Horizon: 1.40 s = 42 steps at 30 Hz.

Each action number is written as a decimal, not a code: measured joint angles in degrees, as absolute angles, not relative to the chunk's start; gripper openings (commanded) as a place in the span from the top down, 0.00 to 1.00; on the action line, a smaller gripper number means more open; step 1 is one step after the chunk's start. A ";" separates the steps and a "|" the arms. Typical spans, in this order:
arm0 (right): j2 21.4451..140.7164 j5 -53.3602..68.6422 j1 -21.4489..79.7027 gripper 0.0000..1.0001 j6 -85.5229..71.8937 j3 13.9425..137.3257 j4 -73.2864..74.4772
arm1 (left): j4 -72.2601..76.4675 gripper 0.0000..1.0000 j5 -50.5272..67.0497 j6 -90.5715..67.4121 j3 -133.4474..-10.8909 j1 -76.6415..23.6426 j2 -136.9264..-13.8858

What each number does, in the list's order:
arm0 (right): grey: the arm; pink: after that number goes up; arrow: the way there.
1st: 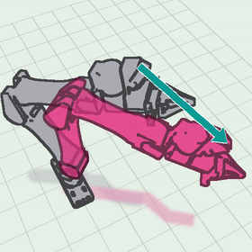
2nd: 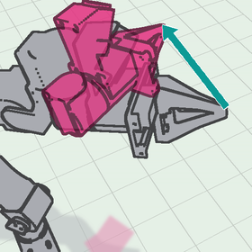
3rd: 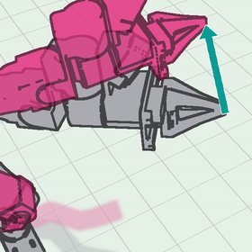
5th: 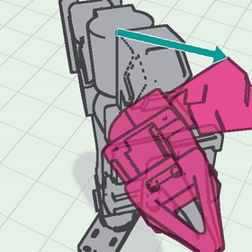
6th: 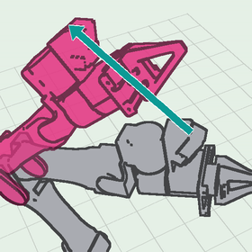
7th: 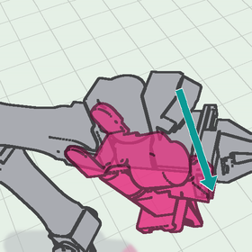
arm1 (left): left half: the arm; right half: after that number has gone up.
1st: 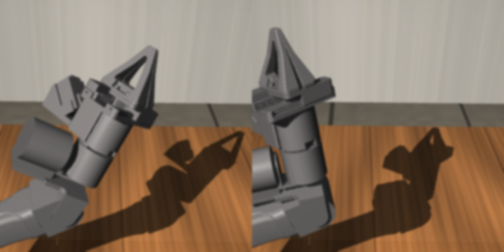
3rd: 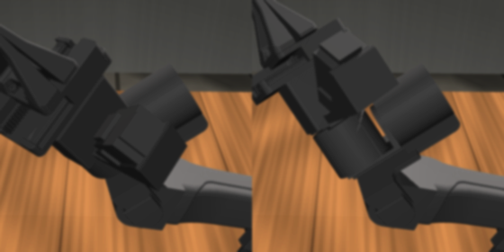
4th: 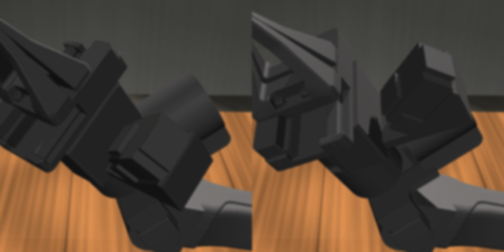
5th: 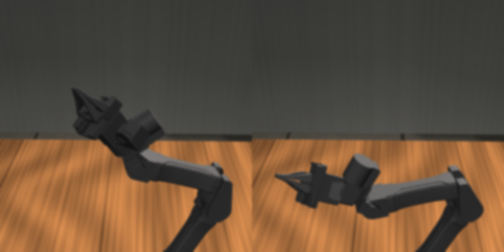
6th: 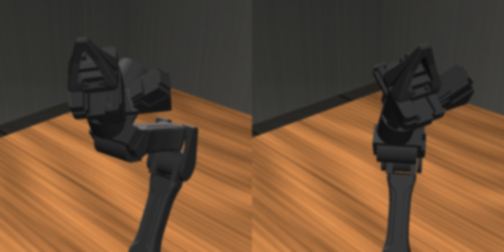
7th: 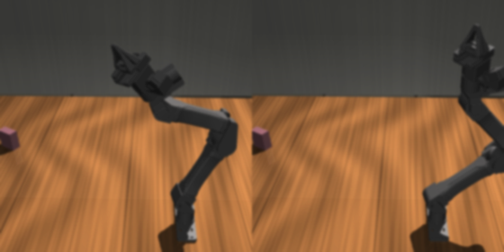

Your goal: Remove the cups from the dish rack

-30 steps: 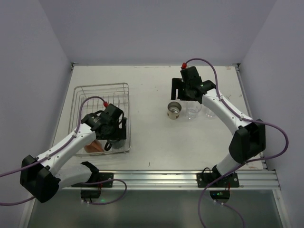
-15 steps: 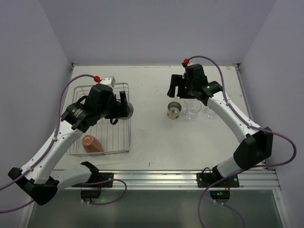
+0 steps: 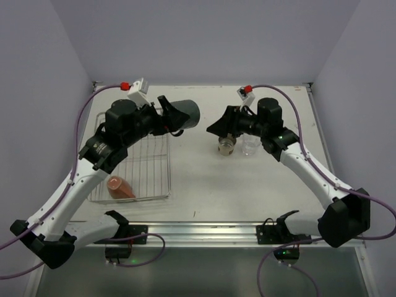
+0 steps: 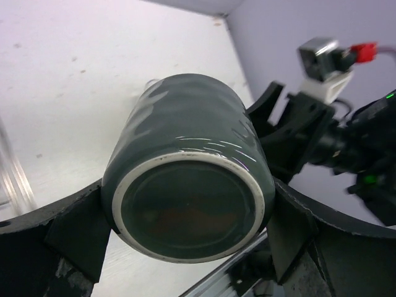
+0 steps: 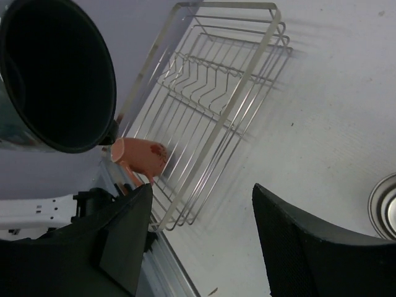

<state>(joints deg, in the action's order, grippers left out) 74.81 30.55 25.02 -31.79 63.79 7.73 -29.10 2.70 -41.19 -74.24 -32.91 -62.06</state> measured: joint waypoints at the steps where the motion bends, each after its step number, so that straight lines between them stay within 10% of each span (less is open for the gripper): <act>1: 73.78 32.18 24.91 0.33 -32.32 61.52 4.82 | -25.61 1.00 4.23 -42.94 -72.79 -32.71 -61.67; 22: 70.35 56.10 17.63 0.39 -55.57 40.66 -57.69 | 28.86 1.00 25.32 -81.19 -52.07 -27.77 -65.45; 42: 79.61 59.64 19.07 0.48 -66.85 48.42 -71.13 | 41.85 1.00 28.01 -89.03 -48.82 -27.75 -69.28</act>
